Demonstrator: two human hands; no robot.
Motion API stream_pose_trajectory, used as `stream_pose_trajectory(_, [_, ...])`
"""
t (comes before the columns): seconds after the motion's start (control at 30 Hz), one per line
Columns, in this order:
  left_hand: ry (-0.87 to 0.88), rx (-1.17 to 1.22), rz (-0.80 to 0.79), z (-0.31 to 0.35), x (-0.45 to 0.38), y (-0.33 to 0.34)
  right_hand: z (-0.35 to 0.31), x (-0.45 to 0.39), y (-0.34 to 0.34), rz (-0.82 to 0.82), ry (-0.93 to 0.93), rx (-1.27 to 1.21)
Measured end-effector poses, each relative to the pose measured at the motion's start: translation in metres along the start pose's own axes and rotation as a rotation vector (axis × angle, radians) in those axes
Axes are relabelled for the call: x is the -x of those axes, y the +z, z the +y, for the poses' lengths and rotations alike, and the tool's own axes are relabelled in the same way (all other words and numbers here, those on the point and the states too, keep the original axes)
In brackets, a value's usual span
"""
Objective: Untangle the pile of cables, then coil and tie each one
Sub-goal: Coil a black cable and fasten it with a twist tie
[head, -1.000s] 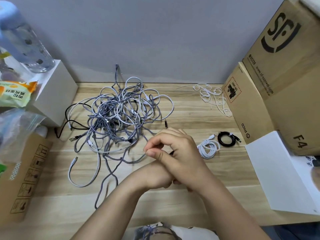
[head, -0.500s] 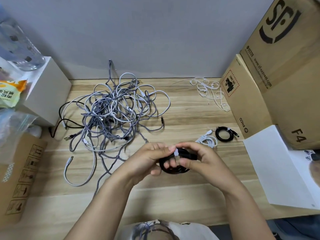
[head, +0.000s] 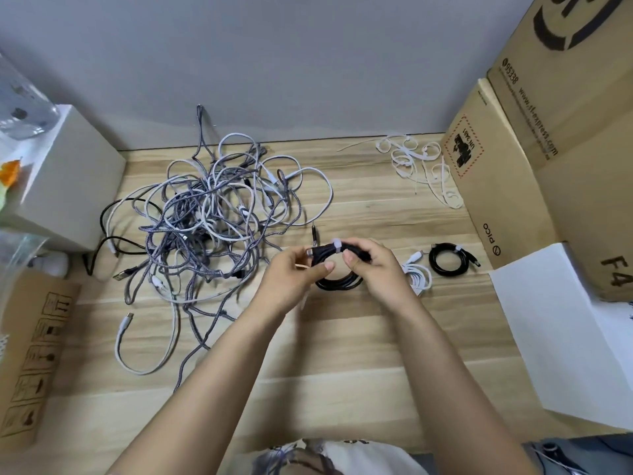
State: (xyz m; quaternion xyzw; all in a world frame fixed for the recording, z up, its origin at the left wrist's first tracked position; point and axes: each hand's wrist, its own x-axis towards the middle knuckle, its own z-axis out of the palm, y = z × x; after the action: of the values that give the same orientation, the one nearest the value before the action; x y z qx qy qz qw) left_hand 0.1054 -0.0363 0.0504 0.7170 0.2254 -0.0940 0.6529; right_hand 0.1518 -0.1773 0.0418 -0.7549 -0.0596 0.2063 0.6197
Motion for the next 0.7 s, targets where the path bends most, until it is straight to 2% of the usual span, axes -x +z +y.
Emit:
stream_pose_trajectory(0.13, [-0.062, 0.007, 0.059, -0.001, -0.038, 0.014, 0.031, -0.032, -0.008, 0.158, 0.155, 0.045])
stream_pose_trajectory(0.23, [-0.129, -0.036, -0.014, -0.009, -0.055, 0.029, 0.056, -0.038, -0.018, 0.239, 0.292, 0.186])
stream_pose_trajectory(0.37, [-0.25, 0.048, -0.075, -0.017, -0.057, 0.049, 0.075, -0.027, -0.036, 0.266, 0.441, 0.358])
stream_pose_trajectory(0.53, [-0.344, 0.222, -0.186, -0.025, -0.058, 0.072, 0.083, -0.019, -0.053, 0.397, 0.499, 0.448])
stream_pose_trajectory(0.7, [-0.325, 0.115, -0.287, -0.026, -0.055, 0.082, 0.082, -0.019, -0.055, 0.458, 0.521, 0.45])
